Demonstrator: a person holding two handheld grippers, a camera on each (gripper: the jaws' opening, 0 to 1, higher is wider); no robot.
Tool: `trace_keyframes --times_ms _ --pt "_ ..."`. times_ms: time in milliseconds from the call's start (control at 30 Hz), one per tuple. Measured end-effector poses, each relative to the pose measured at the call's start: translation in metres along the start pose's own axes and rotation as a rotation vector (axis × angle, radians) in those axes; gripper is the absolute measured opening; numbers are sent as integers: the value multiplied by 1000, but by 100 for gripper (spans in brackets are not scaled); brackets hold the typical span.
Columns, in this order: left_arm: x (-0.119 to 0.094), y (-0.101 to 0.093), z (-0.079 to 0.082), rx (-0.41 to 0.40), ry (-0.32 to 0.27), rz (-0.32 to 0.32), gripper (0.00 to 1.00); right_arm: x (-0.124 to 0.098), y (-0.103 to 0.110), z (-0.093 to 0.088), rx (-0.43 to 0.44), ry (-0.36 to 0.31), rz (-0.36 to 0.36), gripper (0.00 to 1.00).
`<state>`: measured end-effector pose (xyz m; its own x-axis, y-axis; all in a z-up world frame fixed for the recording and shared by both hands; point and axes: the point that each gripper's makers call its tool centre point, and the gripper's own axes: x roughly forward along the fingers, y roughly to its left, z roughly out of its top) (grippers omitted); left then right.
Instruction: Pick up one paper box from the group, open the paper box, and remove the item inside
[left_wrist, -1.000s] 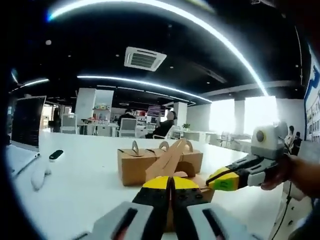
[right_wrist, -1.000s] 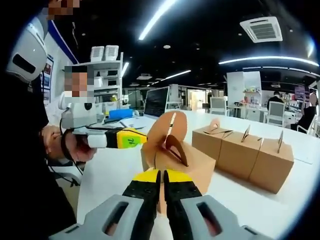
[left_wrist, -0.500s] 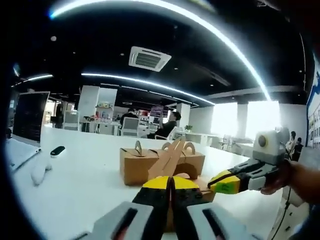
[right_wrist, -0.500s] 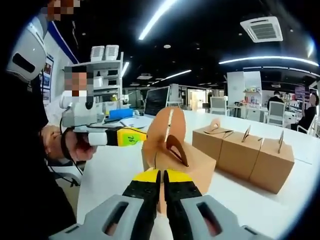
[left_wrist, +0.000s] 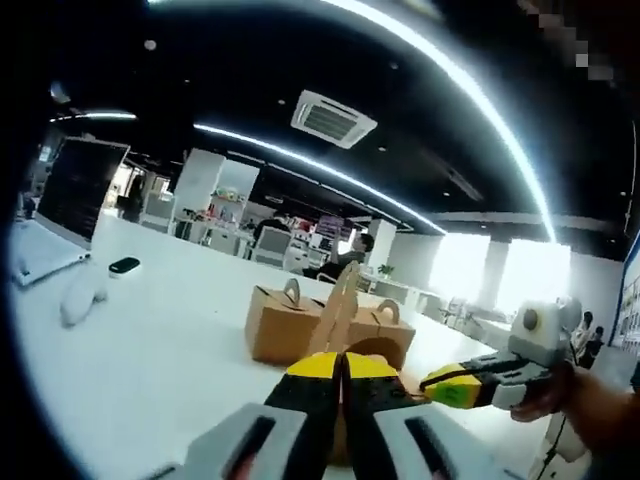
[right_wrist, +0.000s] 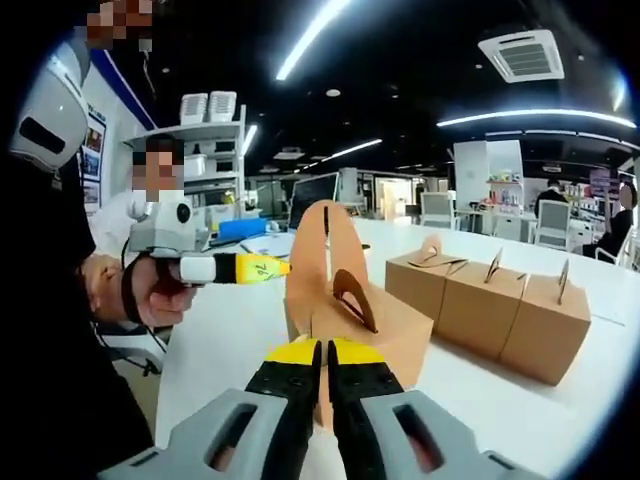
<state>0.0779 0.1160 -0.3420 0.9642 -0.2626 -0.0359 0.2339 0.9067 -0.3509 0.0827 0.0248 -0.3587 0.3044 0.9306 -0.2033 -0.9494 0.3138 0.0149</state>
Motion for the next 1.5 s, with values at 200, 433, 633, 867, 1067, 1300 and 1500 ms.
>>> trace_keyframes --times_ms 200,433,633,867,1067,1300,1500 --pt "-1 7 0 -50 3 18 4 0 0 0 0 0 4 5" --pt "-1 16 -3 -111 8 44 4 1 1 0 -6 4 9 5" --pt "1 6 -1 -34 -9 44 4 2 1 0 -8 10 14 5" --pt "1 20 -5 -125 15 76 4 1 1 0 -8 10 14 5" --pt "0 19 -6 -151 11 72 4 1 1 0 -8 13 15 5" --pt "0 24 -10 -195 31 70 4 0 0 0 -2 9 13 5" --pt "1 25 -11 -231 36 63 4 0 -1 0 0 14 15 5"
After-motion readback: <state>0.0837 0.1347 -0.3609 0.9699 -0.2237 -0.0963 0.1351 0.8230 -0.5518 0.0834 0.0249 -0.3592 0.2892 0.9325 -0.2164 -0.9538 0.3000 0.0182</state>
